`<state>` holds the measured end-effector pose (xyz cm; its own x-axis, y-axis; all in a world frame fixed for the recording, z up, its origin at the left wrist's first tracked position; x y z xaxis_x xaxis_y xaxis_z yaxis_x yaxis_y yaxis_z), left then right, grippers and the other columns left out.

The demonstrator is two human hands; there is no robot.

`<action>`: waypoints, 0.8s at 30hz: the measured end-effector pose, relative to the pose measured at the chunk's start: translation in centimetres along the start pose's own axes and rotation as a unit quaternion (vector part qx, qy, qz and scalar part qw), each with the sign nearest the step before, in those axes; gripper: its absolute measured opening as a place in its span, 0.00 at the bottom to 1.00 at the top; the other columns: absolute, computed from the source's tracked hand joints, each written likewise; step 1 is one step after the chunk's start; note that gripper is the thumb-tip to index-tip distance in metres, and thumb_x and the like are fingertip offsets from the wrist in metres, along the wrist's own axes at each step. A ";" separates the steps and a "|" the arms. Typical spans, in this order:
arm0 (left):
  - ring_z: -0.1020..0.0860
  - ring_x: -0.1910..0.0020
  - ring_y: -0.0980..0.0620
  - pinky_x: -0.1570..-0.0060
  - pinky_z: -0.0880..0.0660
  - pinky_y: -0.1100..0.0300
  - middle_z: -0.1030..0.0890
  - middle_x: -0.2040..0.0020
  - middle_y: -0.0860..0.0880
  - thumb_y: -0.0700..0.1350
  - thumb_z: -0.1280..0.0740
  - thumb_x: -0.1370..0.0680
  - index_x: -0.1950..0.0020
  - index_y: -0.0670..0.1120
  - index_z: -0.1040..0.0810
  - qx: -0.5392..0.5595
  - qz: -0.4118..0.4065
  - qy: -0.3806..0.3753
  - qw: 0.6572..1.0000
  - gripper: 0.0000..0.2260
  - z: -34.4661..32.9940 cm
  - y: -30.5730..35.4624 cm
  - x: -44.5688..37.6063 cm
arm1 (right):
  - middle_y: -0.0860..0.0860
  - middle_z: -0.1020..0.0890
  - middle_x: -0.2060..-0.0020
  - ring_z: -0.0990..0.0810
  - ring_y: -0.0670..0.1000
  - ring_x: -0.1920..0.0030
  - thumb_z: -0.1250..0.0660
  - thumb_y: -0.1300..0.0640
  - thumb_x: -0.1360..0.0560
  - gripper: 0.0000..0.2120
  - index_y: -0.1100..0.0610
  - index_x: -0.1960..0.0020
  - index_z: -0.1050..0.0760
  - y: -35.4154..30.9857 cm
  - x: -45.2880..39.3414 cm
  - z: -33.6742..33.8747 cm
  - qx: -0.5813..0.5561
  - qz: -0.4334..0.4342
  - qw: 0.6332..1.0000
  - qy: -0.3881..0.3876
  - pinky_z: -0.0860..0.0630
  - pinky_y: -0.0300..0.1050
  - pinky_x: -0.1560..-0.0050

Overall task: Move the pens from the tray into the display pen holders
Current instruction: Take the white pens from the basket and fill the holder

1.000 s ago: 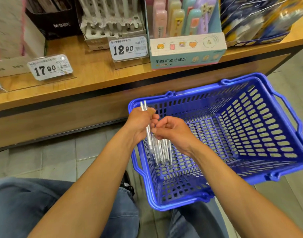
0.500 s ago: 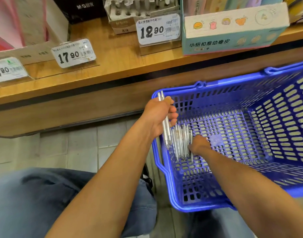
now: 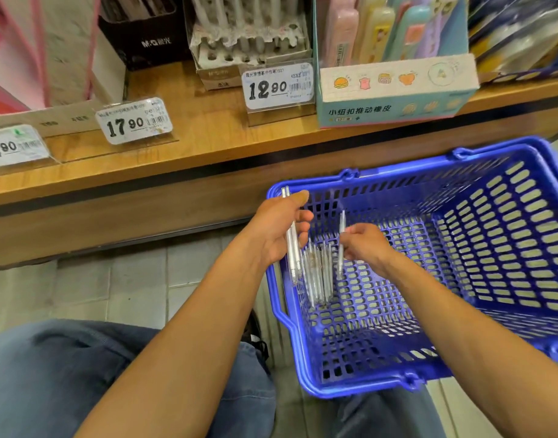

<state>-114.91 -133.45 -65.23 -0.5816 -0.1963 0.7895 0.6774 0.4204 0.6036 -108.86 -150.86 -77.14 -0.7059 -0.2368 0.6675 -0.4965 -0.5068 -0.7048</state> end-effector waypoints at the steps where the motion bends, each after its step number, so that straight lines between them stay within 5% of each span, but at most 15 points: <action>1: 0.27 0.72 0.54 0.73 0.29 0.61 0.23 0.64 0.48 0.47 0.33 0.19 0.47 0.45 0.25 -0.005 -0.002 0.000 1.000 0.06 -0.2 0.0 0.0 | 0.51 0.22 0.69 0.24 0.49 0.68 0.34 0.65 0.24 0.05 0.58 0.58 0.23 -1.5 1.7 0.0 -0.034 0.031 0.999 -0.020 0.24 0.42 0.65; 5: 0.25 0.68 0.53 0.69 0.29 0.59 0.23 0.58 0.46 0.49 0.30 0.22 0.47 0.46 0.25 -0.025 -0.022 -0.017 0.999 0.09 -1.0 0.1 0.1 | 0.52 0.18 0.64 0.22 0.46 0.65 0.33 0.64 0.24 0.07 0.57 0.48 0.19 -5.1 7.6 -1.0 -0.116 0.138 0.982 -0.063 0.24 0.38 0.63; 8: 0.25 0.69 0.50 0.68 0.24 0.57 0.26 0.65 0.46 0.46 0.28 0.23 0.56 0.45 0.26 -0.013 -0.042 -0.046 0.998 0.09 -1.6 0.3 0.4 | 0.58 0.16 0.58 0.20 0.47 0.62 0.30 0.64 0.25 0.07 0.59 0.47 0.20 -6.8 9.6 -2.4 -0.130 0.171 0.976 -0.044 0.23 0.40 0.60; 10: 0.22 0.60 0.43 0.52 0.18 0.43 0.25 0.64 0.44 0.41 0.27 0.24 0.55 0.42 0.26 -0.001 -0.052 -0.052 0.997 0.08 -1.7 0.2 0.5 | 0.60 0.15 0.55 0.19 0.51 0.59 0.28 0.62 0.27 0.10 0.61 0.46 0.21 -7.2 9.9 -3.1 -0.132 0.166 0.977 -0.024 0.23 0.42 0.58; 12: 0.22 0.55 0.41 0.43 0.24 0.35 0.23 0.61 0.43 0.38 0.27 0.25 0.49 0.41 0.26 -0.028 -0.061 -0.034 0.997 0.10 -1.5 0.1 0.5 | 0.60 0.16 0.55 0.18 0.52 0.58 0.26 0.60 0.28 0.12 0.62 0.46 0.21 -7.4 10.0 -3.4 -0.135 0.169 0.976 -0.018 0.23 0.41 0.57; 20: 0.28 0.71 0.52 0.64 0.27 0.56 0.27 0.70 0.49 0.38 0.34 0.20 0.60 0.45 0.26 -0.042 -0.088 0.013 0.995 0.09 -1.1 0.2 -0.2 | 0.56 0.15 0.61 0.18 0.50 0.64 0.29 0.53 0.24 0.07 0.56 0.56 0.19 -4.9 5.0 -1.8 -0.123 0.133 0.982 -0.060 0.22 0.42 0.62; 24: 0.28 0.77 0.53 0.66 0.21 0.57 0.29 0.69 0.47 0.35 0.38 0.19 0.53 0.44 0.28 -0.005 -0.053 -0.001 0.999 0.05 -1.0 0.1 -0.1 | 0.58 0.21 0.65 0.24 0.54 0.66 0.33 0.60 0.22 0.11 0.61 0.63 0.24 1.8 -0.8 -1.9 0.201 0.012 0.979 -0.029 0.23 0.49 0.62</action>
<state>-114.30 -134.29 -65.14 -0.6509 -0.2370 0.7212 0.6170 0.3882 0.6845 -110.13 -149.99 -79.36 -0.6790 -0.2929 0.6731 -0.2337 -0.7830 -0.5765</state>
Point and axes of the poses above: each hand's wrist, its own x-axis away from the middle knuckle, its own z-axis out of the back of the hand, y = z × x, the point moved 5 cm from there along -x, towards the middle knuckle
